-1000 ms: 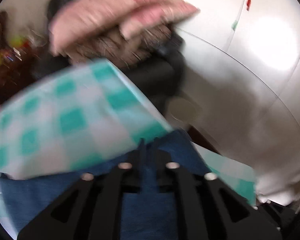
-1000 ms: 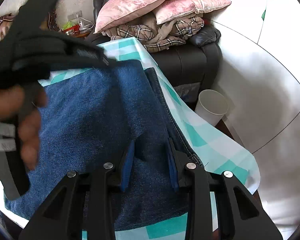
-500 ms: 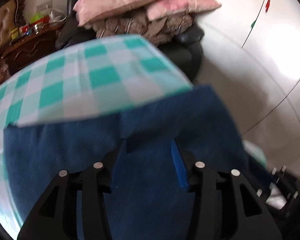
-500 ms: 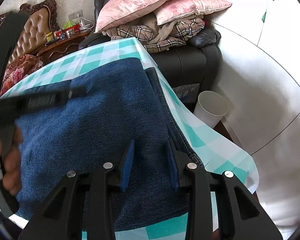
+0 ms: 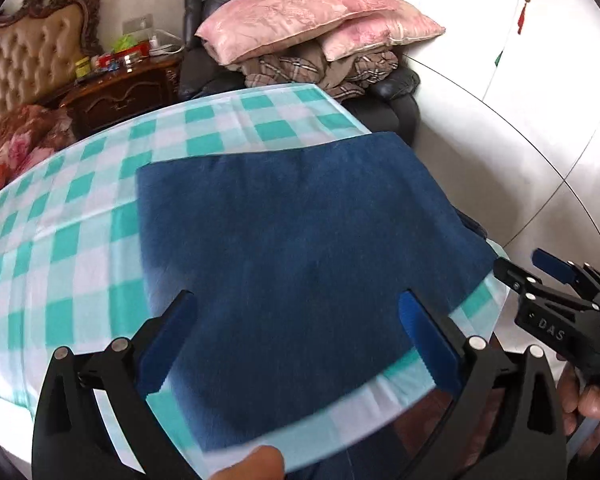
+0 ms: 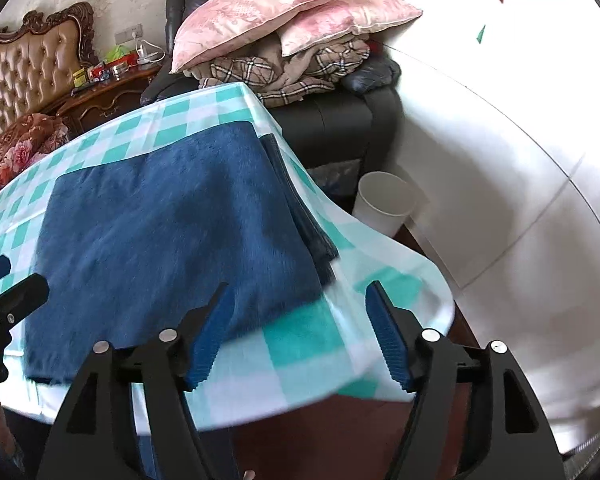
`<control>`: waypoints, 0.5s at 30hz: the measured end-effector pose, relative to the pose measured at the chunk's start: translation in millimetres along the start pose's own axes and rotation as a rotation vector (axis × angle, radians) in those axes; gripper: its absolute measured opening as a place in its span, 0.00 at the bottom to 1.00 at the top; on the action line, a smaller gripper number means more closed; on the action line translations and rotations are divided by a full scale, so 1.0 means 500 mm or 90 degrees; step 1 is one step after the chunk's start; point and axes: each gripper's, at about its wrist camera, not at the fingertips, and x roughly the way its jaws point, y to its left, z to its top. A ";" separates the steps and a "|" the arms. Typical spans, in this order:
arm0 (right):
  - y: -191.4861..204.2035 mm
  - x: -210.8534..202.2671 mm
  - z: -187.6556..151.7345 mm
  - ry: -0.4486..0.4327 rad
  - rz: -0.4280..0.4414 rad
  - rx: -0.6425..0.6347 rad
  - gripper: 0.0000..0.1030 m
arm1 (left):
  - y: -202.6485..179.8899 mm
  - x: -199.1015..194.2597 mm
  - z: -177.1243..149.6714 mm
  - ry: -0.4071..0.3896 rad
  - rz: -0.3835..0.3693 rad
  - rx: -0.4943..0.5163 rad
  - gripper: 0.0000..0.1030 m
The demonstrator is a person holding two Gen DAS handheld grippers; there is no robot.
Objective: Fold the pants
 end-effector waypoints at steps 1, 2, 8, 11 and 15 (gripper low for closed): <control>0.001 -0.012 -0.007 -0.002 -0.002 -0.002 0.64 | -0.003 -0.009 -0.004 -0.003 0.003 0.000 0.98; 0.002 -0.022 -0.012 -0.006 -0.004 -0.003 0.64 | -0.008 -0.019 -0.009 -0.002 0.012 0.004 0.98; -0.002 -0.059 -0.021 -0.019 -0.015 0.007 0.64 | -0.028 -0.043 -0.014 -0.010 0.050 0.022 0.98; -0.001 -0.064 -0.022 -0.021 -0.017 0.003 0.64 | -0.023 -0.052 -0.015 -0.011 0.037 0.015 0.98; 0.007 -0.062 -0.015 -0.024 -0.016 -0.002 0.64 | -0.018 -0.059 -0.012 -0.014 0.034 0.008 0.98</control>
